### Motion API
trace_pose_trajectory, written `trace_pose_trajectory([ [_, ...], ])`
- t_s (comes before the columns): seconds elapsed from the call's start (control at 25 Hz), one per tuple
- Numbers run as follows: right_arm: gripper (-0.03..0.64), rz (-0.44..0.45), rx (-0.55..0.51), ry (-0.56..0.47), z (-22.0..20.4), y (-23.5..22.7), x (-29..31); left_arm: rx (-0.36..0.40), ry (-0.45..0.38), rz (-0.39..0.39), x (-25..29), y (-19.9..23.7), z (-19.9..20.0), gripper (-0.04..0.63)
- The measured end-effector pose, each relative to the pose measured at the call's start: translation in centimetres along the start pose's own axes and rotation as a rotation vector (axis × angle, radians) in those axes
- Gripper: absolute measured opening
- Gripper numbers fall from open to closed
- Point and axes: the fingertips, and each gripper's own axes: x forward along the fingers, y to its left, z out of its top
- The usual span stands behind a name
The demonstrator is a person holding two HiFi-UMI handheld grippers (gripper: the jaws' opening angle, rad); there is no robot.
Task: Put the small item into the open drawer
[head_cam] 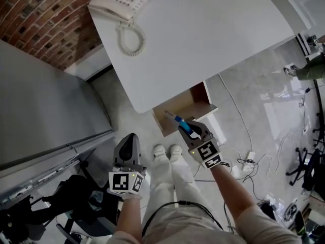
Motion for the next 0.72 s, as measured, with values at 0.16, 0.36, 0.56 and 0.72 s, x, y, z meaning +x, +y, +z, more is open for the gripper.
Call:
trace_pose_trajectory([
  [0.16, 0.074, 0.022, -0.08, 0.053, -1.1, 0.5, 2.1, -0.007, 0.0, 0.014, 0.3, 0.3, -1.2, 0.006],
  [0.36, 0.074, 0.024, -0.1, 0.099, -2.6, 0.5, 4.5, -0.015, 0.016, 0.036, 0.5, 1.4, -3.0, 0.006],
  [0.56, 0.077, 0.013, -0.137, 0.145, -4.0, 0.4, 6.3, -0.019, 0.019, 0.041, 0.9, 2.0, -4.0, 0.006],
  [0.72, 0.077, 0.019, -0.207, 0.174, -4.5, 0.9, 7.5, -0.03, 0.013, 0.047, 1.0, 2.3, -4.7, 0.006],
])
